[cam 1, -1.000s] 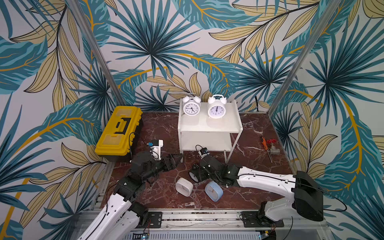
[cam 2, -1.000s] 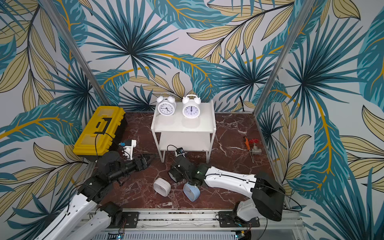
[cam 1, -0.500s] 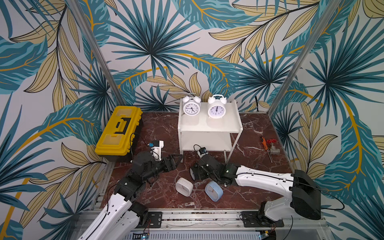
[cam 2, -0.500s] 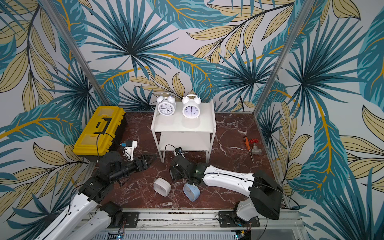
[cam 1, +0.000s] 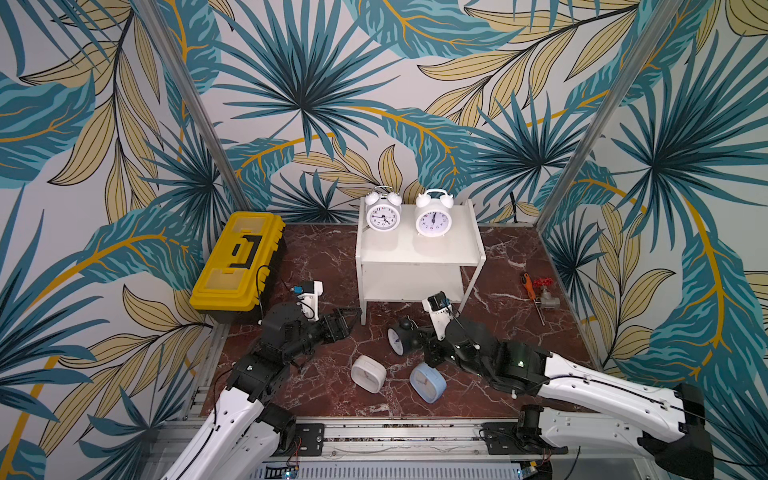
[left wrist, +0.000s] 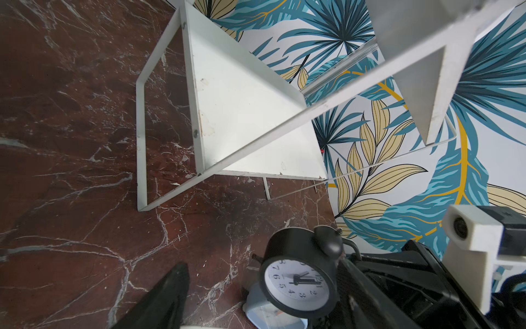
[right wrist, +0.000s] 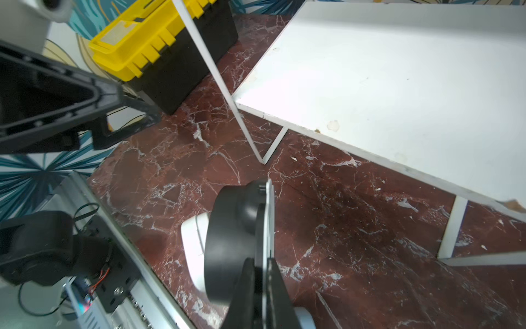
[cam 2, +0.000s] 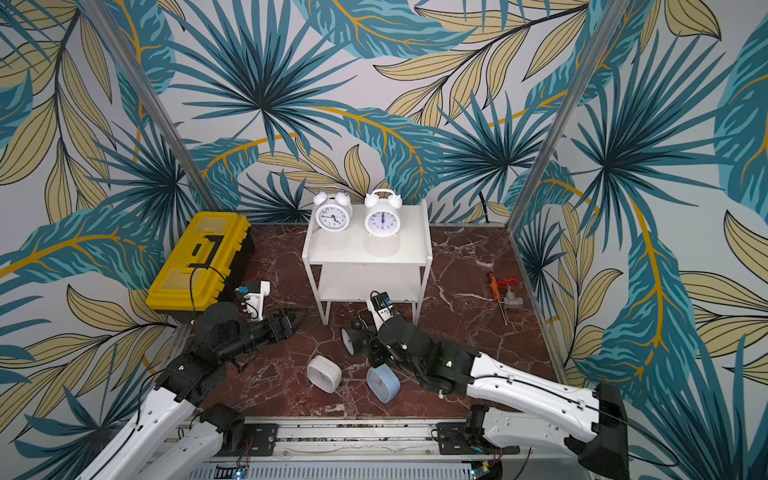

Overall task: Place the alarm clocks on the shelf by style
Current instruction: Pick up the alarm from the center of the board.

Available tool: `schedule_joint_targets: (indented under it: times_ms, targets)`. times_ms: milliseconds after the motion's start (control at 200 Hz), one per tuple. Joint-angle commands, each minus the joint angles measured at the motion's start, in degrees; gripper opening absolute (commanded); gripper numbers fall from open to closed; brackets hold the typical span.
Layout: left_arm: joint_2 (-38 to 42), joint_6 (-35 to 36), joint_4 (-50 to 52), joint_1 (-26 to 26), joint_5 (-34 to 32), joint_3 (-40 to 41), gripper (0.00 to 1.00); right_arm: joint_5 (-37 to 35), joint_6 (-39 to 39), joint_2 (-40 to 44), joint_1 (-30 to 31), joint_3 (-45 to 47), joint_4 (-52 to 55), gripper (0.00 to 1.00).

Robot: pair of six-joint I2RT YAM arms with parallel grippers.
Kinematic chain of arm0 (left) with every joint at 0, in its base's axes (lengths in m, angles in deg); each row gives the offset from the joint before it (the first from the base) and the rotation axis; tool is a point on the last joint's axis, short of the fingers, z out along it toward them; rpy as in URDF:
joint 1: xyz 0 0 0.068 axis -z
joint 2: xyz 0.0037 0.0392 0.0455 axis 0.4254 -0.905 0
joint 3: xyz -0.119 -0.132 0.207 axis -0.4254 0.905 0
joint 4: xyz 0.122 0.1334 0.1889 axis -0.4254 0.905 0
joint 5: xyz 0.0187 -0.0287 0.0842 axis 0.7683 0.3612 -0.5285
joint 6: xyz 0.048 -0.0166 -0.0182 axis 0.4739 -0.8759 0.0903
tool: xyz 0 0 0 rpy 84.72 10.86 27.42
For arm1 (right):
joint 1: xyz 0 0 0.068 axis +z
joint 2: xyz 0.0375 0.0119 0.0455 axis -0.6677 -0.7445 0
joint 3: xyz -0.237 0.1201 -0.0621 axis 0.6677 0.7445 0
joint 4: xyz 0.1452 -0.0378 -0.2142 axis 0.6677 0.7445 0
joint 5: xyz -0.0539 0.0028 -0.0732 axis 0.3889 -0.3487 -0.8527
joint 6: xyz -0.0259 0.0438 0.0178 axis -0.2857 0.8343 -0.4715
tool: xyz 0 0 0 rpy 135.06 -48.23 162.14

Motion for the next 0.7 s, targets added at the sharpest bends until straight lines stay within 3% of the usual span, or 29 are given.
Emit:
schedule_joint_targets:
  times_ms: [0, 205, 316, 511, 691]
  targets:
    - [0.7, 2.2, -0.9, -0.5, 2.6, -1.6, 0.85, 5.7, -2.0, 5.6, 0.2, 3.3, -2.0, 0.00]
    - [-0.1, 2.2, -7.2, -0.4, 9.5, -1.4, 0.90, 12.7, 0.5, 17.7, -1.5, 8.9, -11.6, 0.00]
    - [-0.6, -2.7, -16.5, -0.4, 17.5, 0.8, 0.93, 16.2, 2.4, 20.7, -3.0, 9.8, -15.3, 0.00]
    - [-1.6, -13.6, -38.3, 0.5, 27.6, 5.1, 0.99, 18.7, 3.8, 18.9, -3.8, 6.6, -18.0, 0.00]
    - [-2.4, -11.0, -38.9, 3.5, 28.3, 4.6, 1.00, 22.0, 3.3, 14.5, -4.4, 2.7, -19.1, 0.00]
